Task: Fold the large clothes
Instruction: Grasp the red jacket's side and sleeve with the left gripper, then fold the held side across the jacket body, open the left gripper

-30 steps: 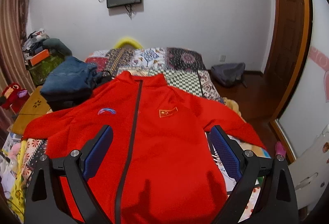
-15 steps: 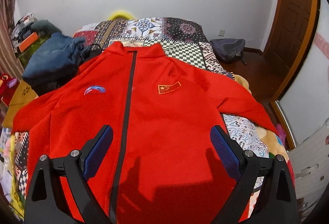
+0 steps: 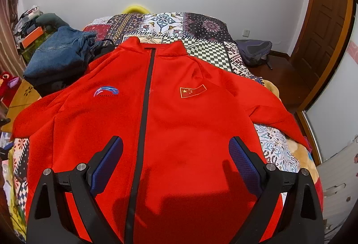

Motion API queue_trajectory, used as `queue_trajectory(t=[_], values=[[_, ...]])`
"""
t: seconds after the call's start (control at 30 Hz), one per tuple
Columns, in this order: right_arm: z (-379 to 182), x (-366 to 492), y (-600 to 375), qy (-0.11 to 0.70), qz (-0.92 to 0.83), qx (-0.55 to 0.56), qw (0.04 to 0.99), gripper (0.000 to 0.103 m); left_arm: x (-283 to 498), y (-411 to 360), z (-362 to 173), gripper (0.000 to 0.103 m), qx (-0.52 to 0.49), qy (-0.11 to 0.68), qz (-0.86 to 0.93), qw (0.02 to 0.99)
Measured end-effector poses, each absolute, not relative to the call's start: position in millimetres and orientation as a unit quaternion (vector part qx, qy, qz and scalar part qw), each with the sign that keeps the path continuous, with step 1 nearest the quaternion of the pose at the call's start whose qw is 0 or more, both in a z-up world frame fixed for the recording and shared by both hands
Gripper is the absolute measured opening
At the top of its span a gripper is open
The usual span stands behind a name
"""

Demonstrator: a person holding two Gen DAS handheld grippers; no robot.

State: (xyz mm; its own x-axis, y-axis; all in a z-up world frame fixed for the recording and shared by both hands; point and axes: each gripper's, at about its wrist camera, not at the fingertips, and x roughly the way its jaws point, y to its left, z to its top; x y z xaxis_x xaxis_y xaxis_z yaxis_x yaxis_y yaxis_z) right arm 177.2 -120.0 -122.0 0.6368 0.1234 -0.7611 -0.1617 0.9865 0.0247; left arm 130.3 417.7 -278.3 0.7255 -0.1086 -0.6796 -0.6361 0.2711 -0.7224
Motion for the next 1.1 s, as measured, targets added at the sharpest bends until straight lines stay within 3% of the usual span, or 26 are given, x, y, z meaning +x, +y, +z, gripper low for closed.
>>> queue_trajectory(t=[0.13,0.2,0.27,0.3,0.5,0.77,1.1], values=[[-121,178,-121,0.418,0.075,-0.022,0.905,0.094,142,419,-281,0.057,-0.547,0.336,0.223,0.734],[-120,177,-122,0.418,0.074,-0.02,0.905,0.094,146,414,-271,0.03,-0.513,0.335,0.245,0.752],[-118,177,-123,0.416,0.073,-0.018,0.906,0.094,151,406,-255,0.013,-0.468,0.337,0.261,0.774],[-118,176,-123,0.415,0.073,-0.018,0.907,0.094,155,402,-245,0.01,-0.44,0.336,0.268,0.788],[-113,172,-125,0.406,0.078,-0.016,0.91,0.094,175,368,-174,0.005,-0.307,0.304,0.267,0.862],[-105,164,-137,0.388,0.082,-0.004,0.918,0.094,206,302,-81,0.004,-0.237,0.236,0.171,0.927],[-96,158,-155,0.364,0.084,0.014,0.927,0.094,274,189,-31,0.004,-0.193,0.224,0.031,0.955]])
